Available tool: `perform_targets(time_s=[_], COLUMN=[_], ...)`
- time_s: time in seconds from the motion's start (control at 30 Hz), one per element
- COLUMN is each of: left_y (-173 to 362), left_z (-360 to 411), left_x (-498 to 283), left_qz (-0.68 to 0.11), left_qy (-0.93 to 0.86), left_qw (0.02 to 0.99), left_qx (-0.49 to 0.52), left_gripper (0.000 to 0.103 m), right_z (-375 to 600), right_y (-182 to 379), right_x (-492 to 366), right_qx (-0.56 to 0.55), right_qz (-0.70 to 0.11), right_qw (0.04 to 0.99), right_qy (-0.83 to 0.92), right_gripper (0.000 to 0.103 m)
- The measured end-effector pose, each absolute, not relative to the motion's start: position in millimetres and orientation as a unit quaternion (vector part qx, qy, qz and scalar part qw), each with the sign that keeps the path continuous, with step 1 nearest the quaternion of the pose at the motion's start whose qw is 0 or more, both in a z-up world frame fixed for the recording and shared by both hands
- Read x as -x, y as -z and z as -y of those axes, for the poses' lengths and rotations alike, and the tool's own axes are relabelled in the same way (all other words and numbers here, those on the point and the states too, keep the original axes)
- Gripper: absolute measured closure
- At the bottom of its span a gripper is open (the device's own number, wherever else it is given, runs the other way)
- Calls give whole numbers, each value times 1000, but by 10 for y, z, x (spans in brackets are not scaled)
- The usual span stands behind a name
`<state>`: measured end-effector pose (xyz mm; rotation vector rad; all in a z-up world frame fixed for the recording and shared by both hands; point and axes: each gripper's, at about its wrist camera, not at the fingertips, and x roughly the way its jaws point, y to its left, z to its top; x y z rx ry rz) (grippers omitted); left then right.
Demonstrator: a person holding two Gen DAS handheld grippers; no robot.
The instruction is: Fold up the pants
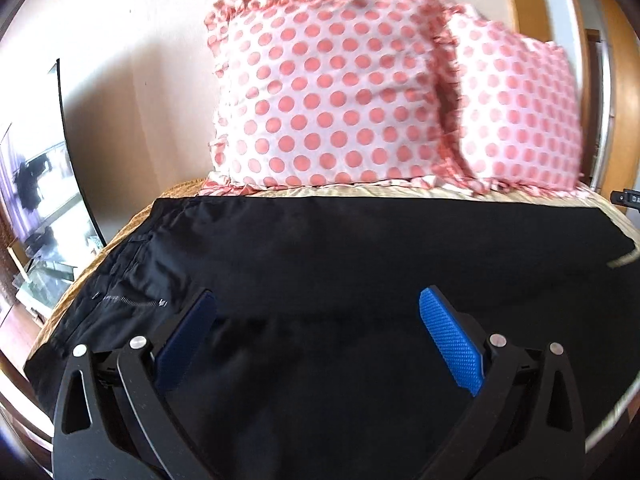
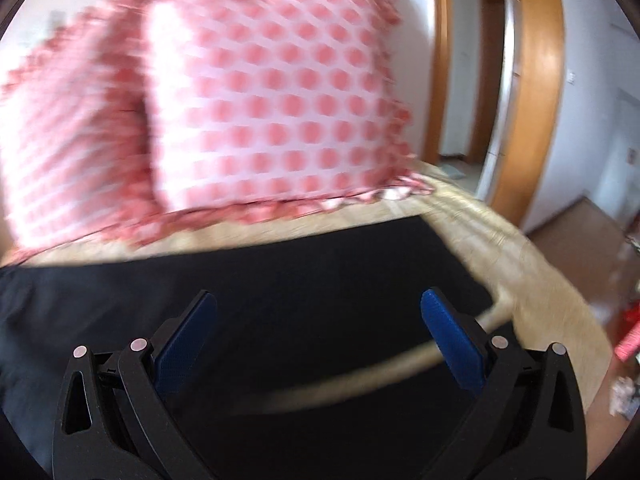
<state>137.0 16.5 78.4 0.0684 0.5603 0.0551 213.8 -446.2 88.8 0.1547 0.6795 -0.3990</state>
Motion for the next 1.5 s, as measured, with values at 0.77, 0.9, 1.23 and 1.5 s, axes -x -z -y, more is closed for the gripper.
perform_targets(time_s=[0.77, 0.9, 1.23, 1.5], left_y=[-613, -617, -796, -892], left_z=[-94, -145, -270, -305], left_x=[-2063, -2059, -1768, -1478], left_qz=[-290, -292, -270, -255], left_qy=[-8, -16, -26, -24], left_qw=[955, 955, 962, 966], left_qx=[-53, -44, -31, -27], left_gripper=[2, 2, 2, 2], right_z=[5636, 5728, 5536, 5150], right_y=[-46, -99, -575, -738], right_x=[-3528, -3344, -2463, -1133], right_qx=[-198, -217, -250, -261], right_qz=[-418, -399, -296, -226], right_qw=[807, 815, 885, 919], right_qy=[367, 359, 256, 189], right_gripper=[46, 84, 100, 100])
